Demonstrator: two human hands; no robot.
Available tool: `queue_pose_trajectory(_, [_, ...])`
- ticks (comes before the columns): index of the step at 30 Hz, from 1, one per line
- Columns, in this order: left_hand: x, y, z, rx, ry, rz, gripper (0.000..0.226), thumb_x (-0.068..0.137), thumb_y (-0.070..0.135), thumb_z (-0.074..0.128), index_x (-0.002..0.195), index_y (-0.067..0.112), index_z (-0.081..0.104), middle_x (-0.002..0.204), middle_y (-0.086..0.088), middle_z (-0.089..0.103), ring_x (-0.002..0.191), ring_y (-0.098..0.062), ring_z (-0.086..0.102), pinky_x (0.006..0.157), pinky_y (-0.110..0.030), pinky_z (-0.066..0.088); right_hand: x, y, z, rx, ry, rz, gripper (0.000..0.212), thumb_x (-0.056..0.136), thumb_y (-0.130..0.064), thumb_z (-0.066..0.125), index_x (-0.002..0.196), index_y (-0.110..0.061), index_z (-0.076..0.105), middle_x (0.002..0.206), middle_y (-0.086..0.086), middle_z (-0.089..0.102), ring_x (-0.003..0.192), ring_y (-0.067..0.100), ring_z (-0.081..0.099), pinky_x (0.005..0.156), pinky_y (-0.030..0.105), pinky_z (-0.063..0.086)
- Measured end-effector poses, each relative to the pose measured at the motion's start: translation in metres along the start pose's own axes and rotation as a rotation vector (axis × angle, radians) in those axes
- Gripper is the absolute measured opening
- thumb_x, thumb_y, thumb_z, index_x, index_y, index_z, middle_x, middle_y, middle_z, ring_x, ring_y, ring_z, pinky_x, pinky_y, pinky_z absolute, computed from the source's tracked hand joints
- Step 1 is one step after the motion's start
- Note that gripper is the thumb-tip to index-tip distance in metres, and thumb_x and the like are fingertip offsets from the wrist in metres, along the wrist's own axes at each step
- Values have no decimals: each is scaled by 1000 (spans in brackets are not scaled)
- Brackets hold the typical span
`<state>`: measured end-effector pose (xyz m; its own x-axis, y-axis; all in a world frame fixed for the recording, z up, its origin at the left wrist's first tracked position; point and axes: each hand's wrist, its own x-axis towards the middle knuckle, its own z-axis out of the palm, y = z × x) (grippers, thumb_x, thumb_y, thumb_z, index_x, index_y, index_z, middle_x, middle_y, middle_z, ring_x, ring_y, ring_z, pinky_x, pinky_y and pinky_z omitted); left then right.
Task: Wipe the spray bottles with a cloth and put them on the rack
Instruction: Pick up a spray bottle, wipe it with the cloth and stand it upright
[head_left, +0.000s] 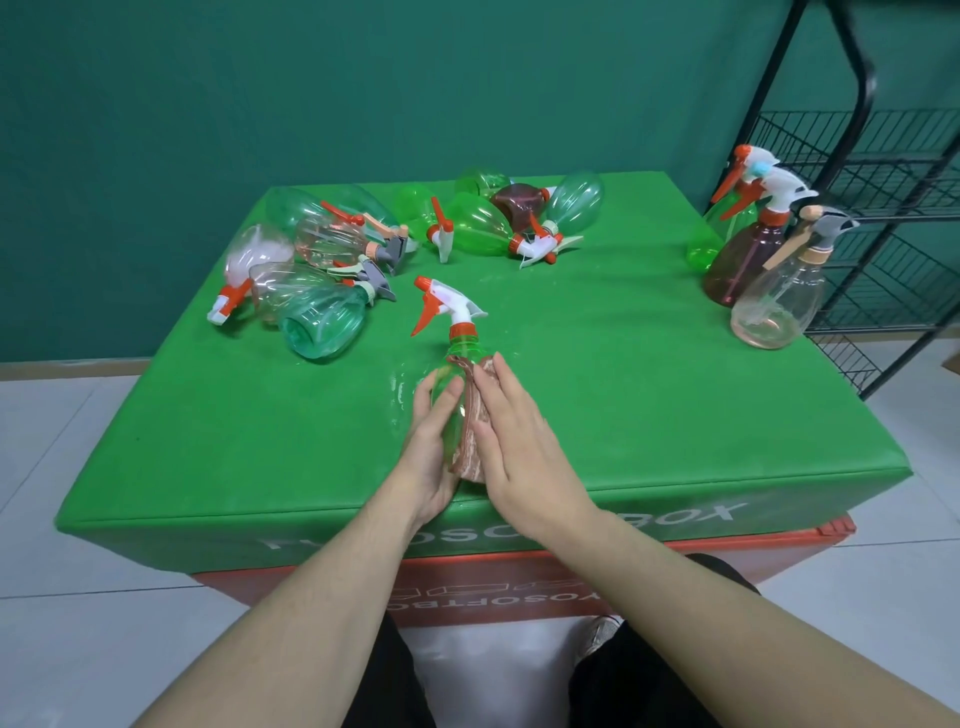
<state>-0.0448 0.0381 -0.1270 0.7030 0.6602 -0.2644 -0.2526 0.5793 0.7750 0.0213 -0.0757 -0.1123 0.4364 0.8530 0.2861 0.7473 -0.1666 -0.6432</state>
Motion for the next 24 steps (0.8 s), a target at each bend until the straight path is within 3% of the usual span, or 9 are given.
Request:
queue_pose_trajectory(4, [-1,0,0,-7,6,-11,79,80,40,76,146,17,41,133,-19,66,109,-31,71,77,-38,61,-13,3,5,-33,-17,-4,57,106,-44,21,161,-35,10,170,-13,-2,156,6,-3,126,51,13])
queue_pose_trajectory(8, [-2,0,1,45,-30,-8,54,82,42,73,127,19,53,132,-19,66,109,-29,70,82,-40,59,-14,6,5,-38,26,-40,57,107,-39,26,162,-32,13,170,-10,0,157,11,-1,126,51,15])
queue_pose_trajectory(11, [-1,-2,1,92,-66,6,59,83,41,71,135,17,55,133,-12,68,120,-27,67,85,-40,59,-7,9,-2,-34,79,-62,56,107,-34,29,161,-25,21,170,-5,9,157,15,5,125,50,18])
queue_pose_trajectory(13, [-1,-4,1,113,-65,-4,65,82,40,70,142,22,53,131,-5,70,118,-22,68,78,-39,60,1,8,-9,-24,84,-56,54,107,-33,28,160,-22,25,169,-3,14,156,14,9,126,46,18])
queue_pose_trajectory(16, [0,-4,0,145,-67,-41,78,81,40,72,152,24,44,142,-9,63,121,-25,66,71,-44,61,16,7,-19,-12,64,-32,52,108,-32,28,158,-19,30,168,-3,20,154,9,15,127,36,16])
queue_pose_trajectory(20, [-3,-2,2,177,-83,-59,77,85,39,72,154,25,42,136,-7,67,108,-22,73,72,-54,61,34,7,-24,19,45,15,50,109,-30,30,158,-20,34,167,-2,24,151,6,22,123,22,15])
queue_pose_trajectory(24, [-8,1,5,210,-104,-53,63,87,49,65,143,22,55,119,-4,75,97,-22,76,69,-51,62,44,3,-17,120,41,120,50,108,-34,30,157,-26,36,166,-6,27,150,9,26,124,33,22])
